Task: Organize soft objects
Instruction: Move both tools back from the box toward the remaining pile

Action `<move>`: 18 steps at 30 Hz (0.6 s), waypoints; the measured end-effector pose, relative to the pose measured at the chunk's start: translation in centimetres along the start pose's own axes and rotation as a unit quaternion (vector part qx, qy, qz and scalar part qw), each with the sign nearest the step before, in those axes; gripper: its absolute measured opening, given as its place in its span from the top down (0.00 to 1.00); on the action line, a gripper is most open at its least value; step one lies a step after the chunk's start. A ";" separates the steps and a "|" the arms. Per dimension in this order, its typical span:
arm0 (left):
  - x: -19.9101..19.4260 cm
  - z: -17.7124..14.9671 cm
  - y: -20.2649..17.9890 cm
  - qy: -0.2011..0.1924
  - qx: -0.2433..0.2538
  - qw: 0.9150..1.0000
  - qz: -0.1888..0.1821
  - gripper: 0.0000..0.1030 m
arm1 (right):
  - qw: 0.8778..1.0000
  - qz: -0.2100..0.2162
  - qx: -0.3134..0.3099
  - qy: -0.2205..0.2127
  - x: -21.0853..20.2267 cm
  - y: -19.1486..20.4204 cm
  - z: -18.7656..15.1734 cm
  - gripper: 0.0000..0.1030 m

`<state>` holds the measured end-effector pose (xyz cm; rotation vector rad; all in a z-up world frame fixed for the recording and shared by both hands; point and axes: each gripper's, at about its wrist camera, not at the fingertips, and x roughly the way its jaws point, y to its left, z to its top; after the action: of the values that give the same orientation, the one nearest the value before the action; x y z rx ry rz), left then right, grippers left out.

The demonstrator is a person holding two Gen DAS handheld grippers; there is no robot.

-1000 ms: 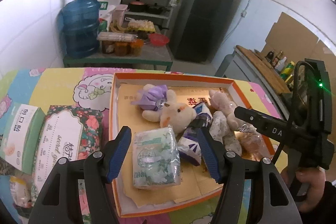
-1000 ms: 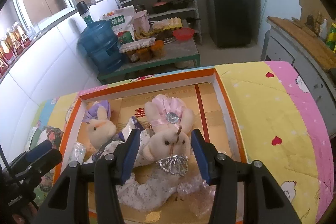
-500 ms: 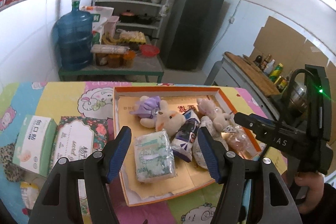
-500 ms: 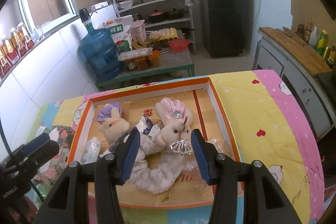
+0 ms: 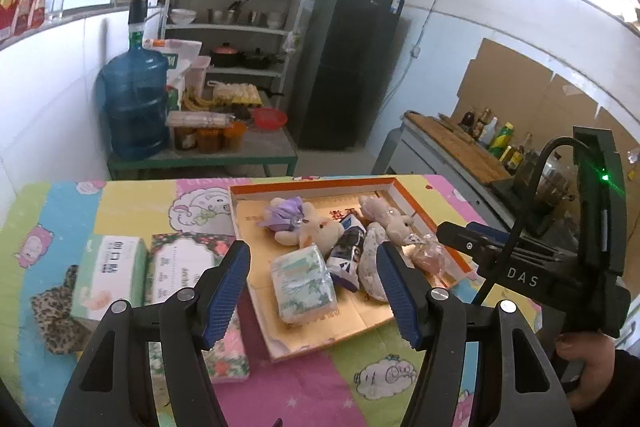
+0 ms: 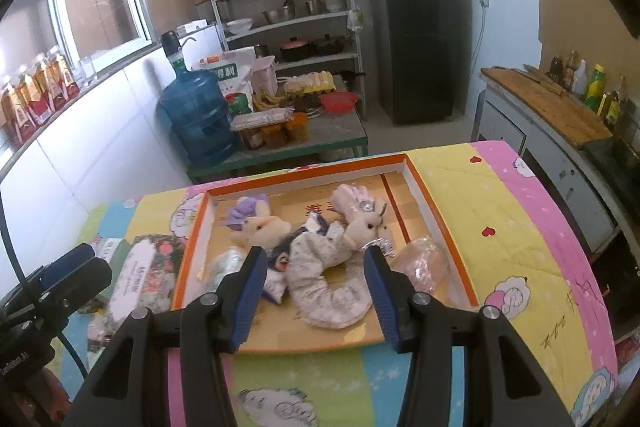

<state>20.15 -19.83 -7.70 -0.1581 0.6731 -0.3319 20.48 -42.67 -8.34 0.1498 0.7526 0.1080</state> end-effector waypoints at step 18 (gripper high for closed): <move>-8.2 -1.9 4.5 -0.027 0.002 0.999 -0.019 0.35 | 1.000 -0.010 -0.005 -0.022 -5.9 7.2 -3.8 0.51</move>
<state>14.08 -12.77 -5.46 -0.1756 0.6175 -0.3644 13.27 -36.08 -5.87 0.1352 0.7098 0.0893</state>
